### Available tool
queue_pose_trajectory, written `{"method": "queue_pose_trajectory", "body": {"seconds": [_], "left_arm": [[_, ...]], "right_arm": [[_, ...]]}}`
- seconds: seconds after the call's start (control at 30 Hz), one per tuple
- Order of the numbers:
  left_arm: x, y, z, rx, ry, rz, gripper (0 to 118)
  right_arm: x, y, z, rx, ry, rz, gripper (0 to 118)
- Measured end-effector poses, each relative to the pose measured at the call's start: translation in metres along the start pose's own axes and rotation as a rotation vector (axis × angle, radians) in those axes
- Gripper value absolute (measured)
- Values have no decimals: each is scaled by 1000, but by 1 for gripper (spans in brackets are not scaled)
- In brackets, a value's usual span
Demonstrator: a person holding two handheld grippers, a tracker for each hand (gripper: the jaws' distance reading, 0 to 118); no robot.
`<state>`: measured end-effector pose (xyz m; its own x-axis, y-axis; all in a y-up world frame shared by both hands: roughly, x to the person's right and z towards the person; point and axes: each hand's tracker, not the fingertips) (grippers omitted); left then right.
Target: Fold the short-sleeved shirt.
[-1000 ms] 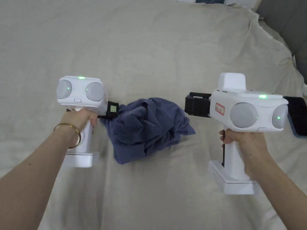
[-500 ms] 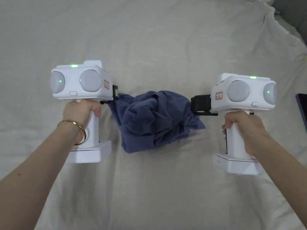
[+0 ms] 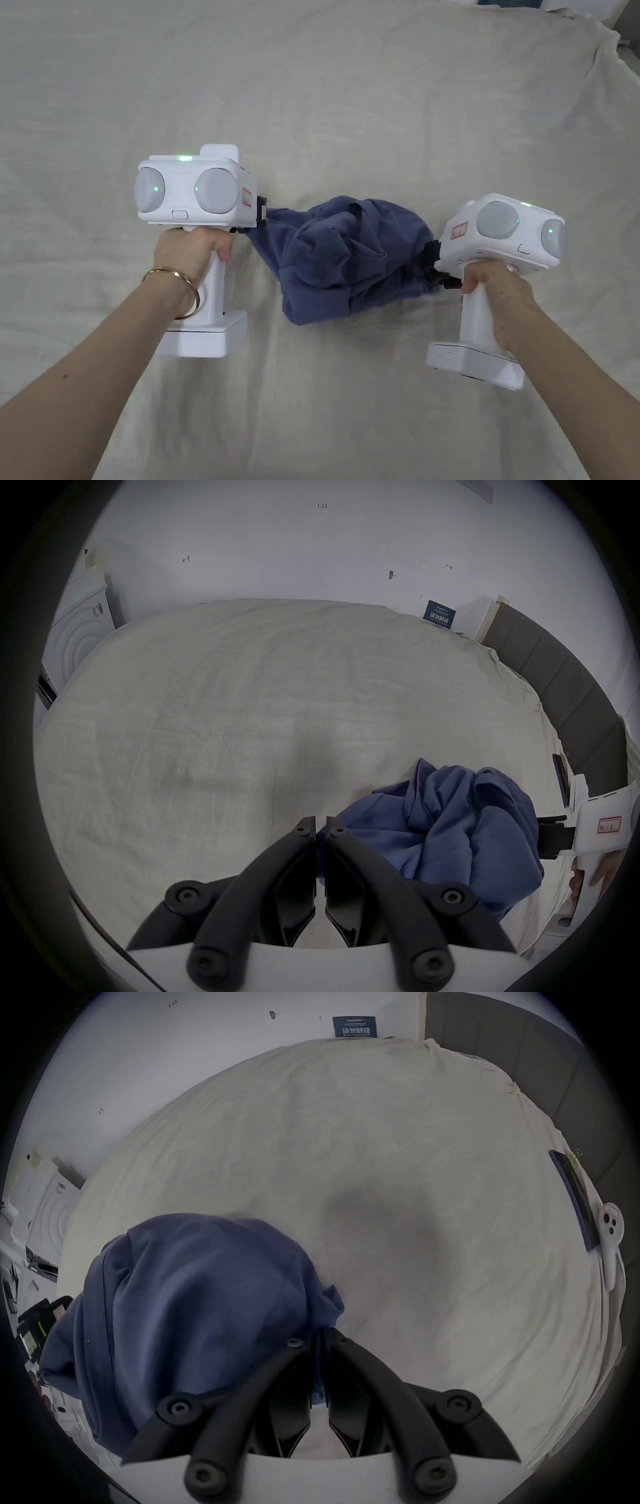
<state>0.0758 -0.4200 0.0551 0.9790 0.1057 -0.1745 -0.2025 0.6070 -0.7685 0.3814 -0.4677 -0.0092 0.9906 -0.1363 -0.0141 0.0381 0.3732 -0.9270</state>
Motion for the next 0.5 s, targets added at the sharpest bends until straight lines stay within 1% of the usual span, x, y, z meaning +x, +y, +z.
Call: {"method": "queue_pose_trajectory", "body": {"seconds": [0.03,0.07,0.1,0.17,0.23,0.33,0.5], "left_arm": [[-1,0,2,-2,1,2,0],[-3,0,5,-1,-1,11,0],[-5,2,8,4,-6,21,0],[-9,6,17,16,-15,43,0],[-14,11,28,35,-22,62,0],[-17,15,52,74,-26,75,0],[-38,28,97,168,3,80,0]], "right_arm": [[3,1,5,2,1,2,3],[8,2,10,2,16,-15,3],[13,4,17,7,44,-52,3],[26,7,37,40,83,-82,3],[35,12,65,89,93,-63,3],[47,18,108,165,84,5,3],[73,23,184,295,12,45,3]]}}
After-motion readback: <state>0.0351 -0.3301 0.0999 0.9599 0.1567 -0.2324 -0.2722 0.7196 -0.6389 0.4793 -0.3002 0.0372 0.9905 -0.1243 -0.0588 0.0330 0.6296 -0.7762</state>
